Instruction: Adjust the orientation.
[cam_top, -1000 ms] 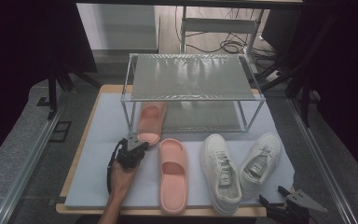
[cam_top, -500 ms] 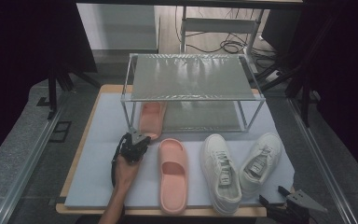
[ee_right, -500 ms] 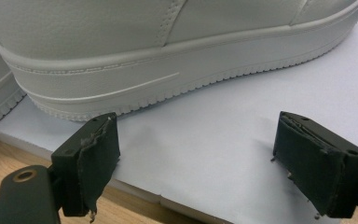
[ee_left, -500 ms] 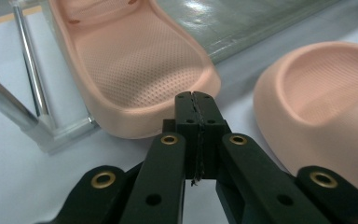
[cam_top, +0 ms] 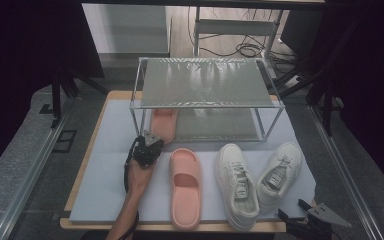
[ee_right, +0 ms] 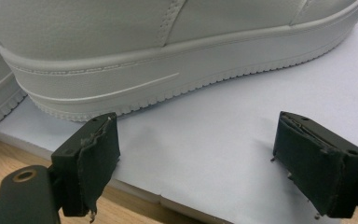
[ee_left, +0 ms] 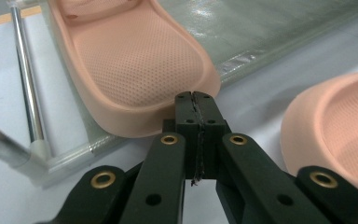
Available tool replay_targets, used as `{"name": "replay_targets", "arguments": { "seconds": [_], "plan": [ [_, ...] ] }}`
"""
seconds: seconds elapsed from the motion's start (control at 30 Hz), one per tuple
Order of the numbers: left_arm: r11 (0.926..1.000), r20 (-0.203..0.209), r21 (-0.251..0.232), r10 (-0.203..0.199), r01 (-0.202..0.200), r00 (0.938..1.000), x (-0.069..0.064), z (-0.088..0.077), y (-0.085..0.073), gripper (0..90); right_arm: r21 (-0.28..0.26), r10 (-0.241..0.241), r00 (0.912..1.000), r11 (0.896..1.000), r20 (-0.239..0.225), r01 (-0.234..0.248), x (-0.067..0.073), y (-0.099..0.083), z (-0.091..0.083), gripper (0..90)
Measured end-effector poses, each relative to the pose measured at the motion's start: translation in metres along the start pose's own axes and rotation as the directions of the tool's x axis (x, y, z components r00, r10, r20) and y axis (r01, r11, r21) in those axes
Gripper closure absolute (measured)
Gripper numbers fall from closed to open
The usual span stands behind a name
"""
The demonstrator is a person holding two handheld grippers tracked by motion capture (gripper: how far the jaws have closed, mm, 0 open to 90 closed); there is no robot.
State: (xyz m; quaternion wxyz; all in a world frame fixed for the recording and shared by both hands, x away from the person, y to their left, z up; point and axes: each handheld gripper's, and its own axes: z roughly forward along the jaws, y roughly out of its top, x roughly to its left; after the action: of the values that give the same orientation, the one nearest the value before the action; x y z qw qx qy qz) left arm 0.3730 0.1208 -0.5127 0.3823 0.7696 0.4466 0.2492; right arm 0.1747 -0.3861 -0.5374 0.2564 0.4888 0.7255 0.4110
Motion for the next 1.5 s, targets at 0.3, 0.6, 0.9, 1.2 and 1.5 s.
{"name": "replay_targets", "arguments": {
  "seconds": [0.3, 0.6, 0.9, 1.2, 1.5],
  "plan": [
    [0.9999, -0.002, 0.007, -0.012, 0.012, 0.9999, 0.002, 0.012, 0.005, 89.8, -0.002, 0.001, 1.0, 1.0, -0.001, -0.001, 0.0, 0.0, 0.0, 14.1],
    [0.9994, -0.003, 0.014, -0.03, 0.03, 0.9995, 0.005, 0.022, 0.008, 89.6, -0.002, 0.005, 1.0, 1.0, -0.006, -0.005, -0.001, 0.0, 0.0, 14.1],
    [0.9987, 0.01, 0.019, -0.047, 0.047, 0.9988, 0.006, 0.021, 0.008, 88.7, -0.004, 0.005, 1.0, 1.0, -0.007, -0.005, -0.001, 0.0, 0.0, 14.1],
    [0.9969, 0.048, -0.006, -0.078, 0.078, 0.9958, 0.005, 0.006, 0.007, 85.5, -0.003, 0.004, 1.0, 1.0, -0.006, -0.004, -0.001, 0.0, 0.0, 14.1],
    [0.9964, 0.092, 0.004, -0.085, 0.085, 0.9921, 0.002, -0.011, 0.003, 77.7, -0.003, 0.004, 1.0, 1.0, -0.004, -0.004, -0.001, 0.0, 0.0, 14.1]
  ]
}}
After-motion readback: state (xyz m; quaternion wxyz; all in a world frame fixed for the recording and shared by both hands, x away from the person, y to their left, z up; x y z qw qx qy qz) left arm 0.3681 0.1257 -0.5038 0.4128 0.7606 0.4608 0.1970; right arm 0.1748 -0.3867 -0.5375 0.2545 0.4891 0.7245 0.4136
